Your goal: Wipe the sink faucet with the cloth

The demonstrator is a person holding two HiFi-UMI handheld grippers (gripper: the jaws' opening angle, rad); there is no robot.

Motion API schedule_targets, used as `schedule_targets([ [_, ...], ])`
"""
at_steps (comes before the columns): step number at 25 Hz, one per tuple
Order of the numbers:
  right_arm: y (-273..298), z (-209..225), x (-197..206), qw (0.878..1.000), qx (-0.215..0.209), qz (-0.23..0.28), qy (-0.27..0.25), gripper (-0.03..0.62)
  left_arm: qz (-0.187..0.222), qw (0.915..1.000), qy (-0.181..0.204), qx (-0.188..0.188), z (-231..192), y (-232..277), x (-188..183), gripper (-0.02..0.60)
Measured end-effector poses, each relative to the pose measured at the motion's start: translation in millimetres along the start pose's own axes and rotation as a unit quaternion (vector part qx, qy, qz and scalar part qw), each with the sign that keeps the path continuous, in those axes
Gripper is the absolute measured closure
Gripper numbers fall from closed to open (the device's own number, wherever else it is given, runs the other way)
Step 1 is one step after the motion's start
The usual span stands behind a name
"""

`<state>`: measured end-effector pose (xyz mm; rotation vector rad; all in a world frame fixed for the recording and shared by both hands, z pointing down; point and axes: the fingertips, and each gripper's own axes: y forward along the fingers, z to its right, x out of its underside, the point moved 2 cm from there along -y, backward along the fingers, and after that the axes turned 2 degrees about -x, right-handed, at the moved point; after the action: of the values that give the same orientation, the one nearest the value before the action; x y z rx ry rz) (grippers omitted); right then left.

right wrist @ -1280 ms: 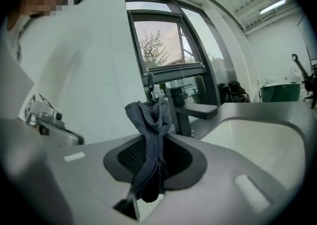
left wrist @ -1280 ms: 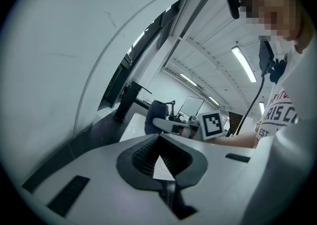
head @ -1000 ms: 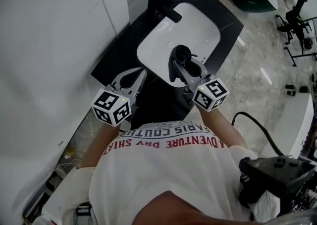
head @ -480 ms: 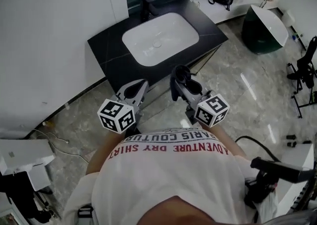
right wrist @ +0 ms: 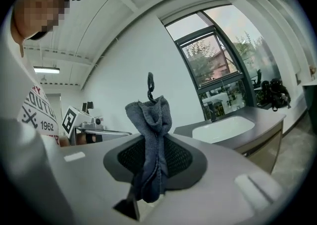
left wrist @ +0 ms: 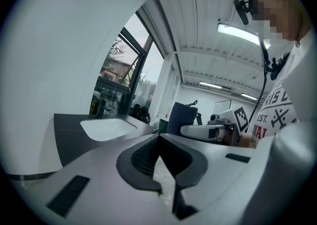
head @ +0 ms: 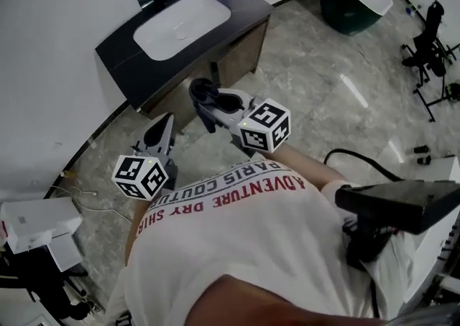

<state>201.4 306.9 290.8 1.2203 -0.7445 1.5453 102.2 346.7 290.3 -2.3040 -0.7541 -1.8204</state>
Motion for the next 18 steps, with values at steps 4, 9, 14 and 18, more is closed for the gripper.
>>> schedule_targets([
  [4,-56.2,-48.6,31.0,1.000,-0.009,-0.004,0.007,0.517,-0.006,0.9999,-0.011,-0.002,59.1,-38.7,43.7,0.581],
  [9,-133.5,-121.2,82.8,1.000,-0.018,-0.006,0.003,0.517,0.004,0.9999,-0.013,-0.007,134.7,-109.3,104.9,0.581],
  [14,-202.9,-172.0,111.1,0.999,-0.024,-0.019,0.026,0.517,-0.018,0.9989,-0.035,-0.026,196.5,-161.9,147.8,0.581],
  [18,-275.8,-209.3,103.7,0.999,-0.040,-0.015,0.018,0.517,-0.011,0.9993,-0.025,-0.028,274.2,-186.5,147.2,0.581],
])
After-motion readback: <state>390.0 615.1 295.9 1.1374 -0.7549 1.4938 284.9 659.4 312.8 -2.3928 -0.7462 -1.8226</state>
